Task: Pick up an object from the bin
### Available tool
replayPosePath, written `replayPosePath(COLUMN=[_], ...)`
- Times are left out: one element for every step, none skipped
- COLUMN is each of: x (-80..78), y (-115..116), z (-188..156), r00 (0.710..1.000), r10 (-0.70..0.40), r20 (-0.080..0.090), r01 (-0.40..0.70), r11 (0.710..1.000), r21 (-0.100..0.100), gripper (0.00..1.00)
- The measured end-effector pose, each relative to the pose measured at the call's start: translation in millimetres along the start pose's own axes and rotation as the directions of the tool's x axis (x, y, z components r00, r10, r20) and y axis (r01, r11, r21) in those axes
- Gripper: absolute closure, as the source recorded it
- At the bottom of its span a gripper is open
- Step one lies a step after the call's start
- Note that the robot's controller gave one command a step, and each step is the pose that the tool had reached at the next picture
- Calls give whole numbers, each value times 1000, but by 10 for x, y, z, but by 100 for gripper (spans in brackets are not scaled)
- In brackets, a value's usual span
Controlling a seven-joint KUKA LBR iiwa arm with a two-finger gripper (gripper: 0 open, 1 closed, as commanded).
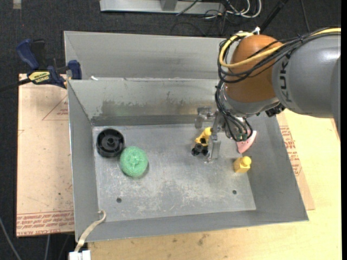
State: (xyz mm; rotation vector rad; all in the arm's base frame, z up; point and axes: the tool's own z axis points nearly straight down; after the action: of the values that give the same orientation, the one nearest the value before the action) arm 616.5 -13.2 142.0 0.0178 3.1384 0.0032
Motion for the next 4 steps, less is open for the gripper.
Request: replayPosePath(x=[-51, -147, -178, -178], y=[-116, -453, -672, -672], z=[190, 537, 497, 497], r00=[999, 1000, 985, 985], r10=[53, -28, 175, 175], r20=[1, 2, 5, 5], r01=[-53, 28, -175, -175], r11=[999, 1000, 985, 985], r21=[4, -1, 1, 1], gripper=[0, 0, 100, 100])
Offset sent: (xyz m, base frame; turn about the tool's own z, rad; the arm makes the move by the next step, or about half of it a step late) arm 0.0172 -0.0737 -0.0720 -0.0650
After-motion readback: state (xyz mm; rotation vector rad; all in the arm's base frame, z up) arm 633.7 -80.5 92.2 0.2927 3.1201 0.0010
